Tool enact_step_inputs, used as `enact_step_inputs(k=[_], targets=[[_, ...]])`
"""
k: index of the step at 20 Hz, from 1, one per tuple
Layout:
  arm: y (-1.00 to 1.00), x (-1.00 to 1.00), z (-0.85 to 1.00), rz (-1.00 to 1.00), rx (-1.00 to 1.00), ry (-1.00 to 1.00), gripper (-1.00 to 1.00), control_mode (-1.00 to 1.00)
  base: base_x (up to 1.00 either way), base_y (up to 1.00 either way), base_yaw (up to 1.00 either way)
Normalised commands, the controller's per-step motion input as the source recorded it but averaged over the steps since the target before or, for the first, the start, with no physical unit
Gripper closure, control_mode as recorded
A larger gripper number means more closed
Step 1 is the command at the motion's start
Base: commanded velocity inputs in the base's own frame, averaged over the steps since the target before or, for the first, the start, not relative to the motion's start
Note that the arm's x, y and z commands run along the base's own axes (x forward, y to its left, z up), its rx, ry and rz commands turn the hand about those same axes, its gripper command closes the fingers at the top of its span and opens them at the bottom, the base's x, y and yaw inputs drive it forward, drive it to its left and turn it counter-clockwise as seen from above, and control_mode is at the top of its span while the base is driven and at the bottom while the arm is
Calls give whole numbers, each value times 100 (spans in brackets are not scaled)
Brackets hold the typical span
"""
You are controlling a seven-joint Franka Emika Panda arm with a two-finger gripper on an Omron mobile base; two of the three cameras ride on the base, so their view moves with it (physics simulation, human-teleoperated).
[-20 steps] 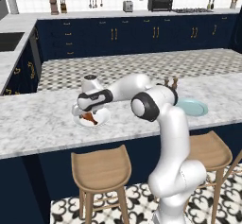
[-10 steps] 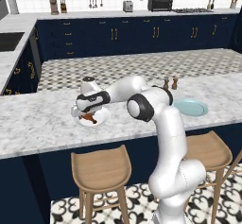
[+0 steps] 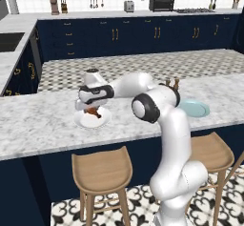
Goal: Pick the chicken drumstick and carrot from their plates and place them in the bowl. Then put the bowl in the fridge.
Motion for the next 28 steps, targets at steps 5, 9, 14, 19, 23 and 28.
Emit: enact_step_inputs(k=[5, 9, 14, 19, 23, 28], targets=[[-84, -63, 98, -21, 6, 0, 100, -100, 0, 0, 0], [-100, -56, 75, -30, 7, 2, 100, -100, 0, 0, 0], [-100, -57, 46, -32, 3, 6, 100, -100, 0, 0, 0], [-100, -29, 14, -26, 0, 5, 100, -100, 0, 0, 0], [-100, 22, 0, -16, 0, 1, 100, -100, 0, 0, 0], [-100, 45, -8, -8, 0, 0, 100, -100, 0, 0, 0]])
